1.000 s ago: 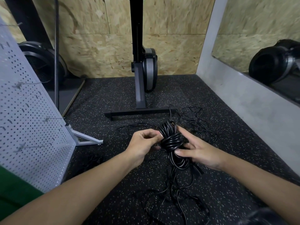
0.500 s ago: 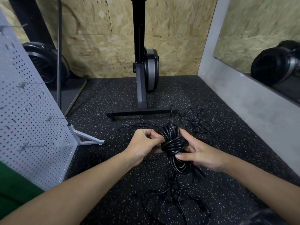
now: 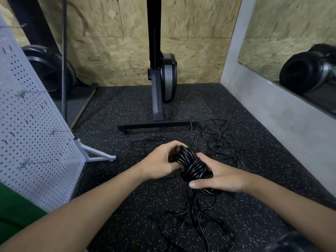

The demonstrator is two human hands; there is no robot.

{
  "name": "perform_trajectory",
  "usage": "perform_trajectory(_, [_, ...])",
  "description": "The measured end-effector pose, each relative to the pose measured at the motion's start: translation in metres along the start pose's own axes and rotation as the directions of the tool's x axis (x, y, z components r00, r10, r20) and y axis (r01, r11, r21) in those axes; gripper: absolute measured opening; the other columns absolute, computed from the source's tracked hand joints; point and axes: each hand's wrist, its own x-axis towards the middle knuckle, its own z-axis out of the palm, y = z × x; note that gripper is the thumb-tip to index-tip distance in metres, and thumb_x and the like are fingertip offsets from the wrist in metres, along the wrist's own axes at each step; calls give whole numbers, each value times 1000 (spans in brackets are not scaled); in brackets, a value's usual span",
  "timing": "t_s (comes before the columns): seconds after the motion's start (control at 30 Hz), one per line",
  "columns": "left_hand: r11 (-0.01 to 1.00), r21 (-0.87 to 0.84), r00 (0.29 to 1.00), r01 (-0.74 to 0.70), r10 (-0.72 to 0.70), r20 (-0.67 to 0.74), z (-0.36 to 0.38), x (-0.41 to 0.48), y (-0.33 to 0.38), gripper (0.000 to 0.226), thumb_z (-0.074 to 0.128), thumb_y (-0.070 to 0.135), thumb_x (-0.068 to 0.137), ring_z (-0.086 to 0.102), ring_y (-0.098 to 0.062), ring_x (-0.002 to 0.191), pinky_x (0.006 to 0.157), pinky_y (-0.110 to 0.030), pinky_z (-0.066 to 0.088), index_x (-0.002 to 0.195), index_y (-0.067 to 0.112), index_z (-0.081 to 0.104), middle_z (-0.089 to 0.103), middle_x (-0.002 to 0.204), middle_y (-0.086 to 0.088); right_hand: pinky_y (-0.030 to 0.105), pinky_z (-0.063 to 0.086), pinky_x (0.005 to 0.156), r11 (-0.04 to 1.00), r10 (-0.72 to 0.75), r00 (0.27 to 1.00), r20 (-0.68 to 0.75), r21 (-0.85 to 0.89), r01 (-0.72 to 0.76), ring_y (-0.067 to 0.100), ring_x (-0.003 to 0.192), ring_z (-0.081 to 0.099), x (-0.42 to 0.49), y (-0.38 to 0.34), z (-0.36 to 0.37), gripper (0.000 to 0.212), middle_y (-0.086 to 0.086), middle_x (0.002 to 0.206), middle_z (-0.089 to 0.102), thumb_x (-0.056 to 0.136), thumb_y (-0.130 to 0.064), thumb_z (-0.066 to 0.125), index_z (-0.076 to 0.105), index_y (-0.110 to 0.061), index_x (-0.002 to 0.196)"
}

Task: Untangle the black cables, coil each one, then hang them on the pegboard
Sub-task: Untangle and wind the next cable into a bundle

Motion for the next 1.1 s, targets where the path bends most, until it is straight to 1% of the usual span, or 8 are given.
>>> perform_trajectory(0.23, [991,132,993,-28,43,-113,1,-2,0,31,78,5,84,73,-8,98,95,-39,58,108,21,67,76,100,7,36,36,120,998,-13,994,-107,-68,6,-5,133,49,5,0,3,97,-26,147,52,81,-60,81,25,-41,158])
perform_trajectory(0.3, [990,140,990,-6,25,-135,1,-4,-1,30,76,5,84,72,-6,96,93,-36,58,106,22,67,76,99,9,35,48,108,996,-43,995,-94,-85,35,-3,115,62,5,-4,5,70,-19,127,66,86,-50,80,39,-42,142])
perform_trajectory(0.4, [985,156,972,68,-31,-232,2,-4,1,27,73,8,83,71,-4,90,87,-31,58,104,23,66,75,94,10,39,59,88,991,-80,982,-173,-124,59,11,91,74,15,-4,6,56,-6,105,74,84,-47,82,47,-39,128])
perform_trajectory(0.57, [964,143,915,223,-157,-371,-3,-10,-4,30,65,5,78,68,-10,86,68,-18,49,104,21,66,73,90,8,18,47,70,955,-143,960,-239,-287,70,4,87,67,38,-13,14,53,-9,98,71,84,-52,82,48,-38,122])
perform_trajectory(0.73, [946,262,954,189,-113,-279,-20,-30,-13,45,73,11,87,67,-7,106,91,-18,49,129,25,64,73,110,10,25,49,79,961,-92,974,-207,-276,32,0,95,65,56,-17,21,51,-17,102,71,72,-62,86,56,-46,110])
perform_trajectory(0.9, [921,380,995,86,-60,-80,-46,-46,-18,90,77,23,87,49,-11,137,116,-32,41,161,38,29,51,151,6,37,52,107,990,-22,989,-149,-139,1,5,110,69,70,-22,26,67,-15,115,75,64,-60,91,64,-37,121])
perform_trajectory(1.0, [838,546,995,5,-56,78,-58,-53,-24,109,87,28,81,38,-8,141,116,-29,36,162,46,18,32,157,13,36,52,107,996,0,996,-93,-91,-8,5,109,70,80,-28,31,56,-10,118,75,77,-41,91,64,-29,124])
perform_trajectory(1.1, [708,704,997,-45,-7,71,-69,-56,-36,103,89,33,77,49,-13,133,108,-37,47,161,41,30,42,148,13,34,49,112,997,3,1000,7,-76,-3,5,118,67,92,-34,36,68,-9,126,72,77,-40,92,61,-23,135])
